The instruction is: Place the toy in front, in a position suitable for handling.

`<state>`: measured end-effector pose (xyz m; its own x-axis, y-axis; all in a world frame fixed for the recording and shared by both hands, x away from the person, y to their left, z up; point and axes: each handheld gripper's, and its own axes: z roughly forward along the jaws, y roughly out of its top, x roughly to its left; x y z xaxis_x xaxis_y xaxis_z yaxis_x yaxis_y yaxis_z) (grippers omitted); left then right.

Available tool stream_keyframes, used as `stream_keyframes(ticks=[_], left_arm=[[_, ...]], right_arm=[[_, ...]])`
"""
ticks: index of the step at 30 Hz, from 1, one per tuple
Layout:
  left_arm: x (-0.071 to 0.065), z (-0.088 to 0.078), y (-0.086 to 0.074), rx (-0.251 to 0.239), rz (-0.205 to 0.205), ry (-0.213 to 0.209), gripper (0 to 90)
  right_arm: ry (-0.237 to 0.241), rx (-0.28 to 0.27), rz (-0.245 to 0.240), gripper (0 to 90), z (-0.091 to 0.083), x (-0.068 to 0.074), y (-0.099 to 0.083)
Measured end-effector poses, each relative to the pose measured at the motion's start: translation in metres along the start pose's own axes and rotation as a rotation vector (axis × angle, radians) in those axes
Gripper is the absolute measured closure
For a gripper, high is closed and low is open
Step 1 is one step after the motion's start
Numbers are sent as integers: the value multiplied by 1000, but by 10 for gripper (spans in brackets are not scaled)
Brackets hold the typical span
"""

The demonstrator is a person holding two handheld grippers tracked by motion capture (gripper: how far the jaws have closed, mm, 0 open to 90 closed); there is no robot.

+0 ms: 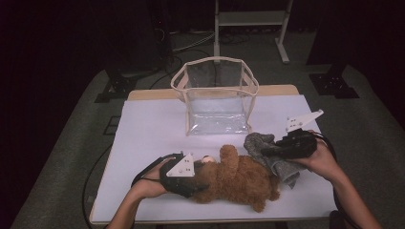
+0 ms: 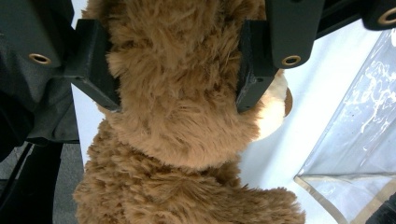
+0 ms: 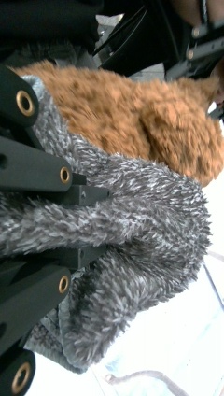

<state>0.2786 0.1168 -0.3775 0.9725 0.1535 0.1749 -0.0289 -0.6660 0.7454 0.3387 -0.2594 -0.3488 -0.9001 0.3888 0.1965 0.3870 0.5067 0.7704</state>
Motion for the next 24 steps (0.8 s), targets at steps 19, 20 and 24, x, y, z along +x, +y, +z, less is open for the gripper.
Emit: stream_keyframes(ticks=[19,20,24], left_arm=[[3,3,0,-6,-36,18,373],[3,3,0,-5,-36,17,374],[4,4,2,3,-37,9,382]], right_arm=[[110,-3,-118,768,30,43,17],[105,-7,-111,769,27,42,15],[86,-19,-106,768,17,41,13]])
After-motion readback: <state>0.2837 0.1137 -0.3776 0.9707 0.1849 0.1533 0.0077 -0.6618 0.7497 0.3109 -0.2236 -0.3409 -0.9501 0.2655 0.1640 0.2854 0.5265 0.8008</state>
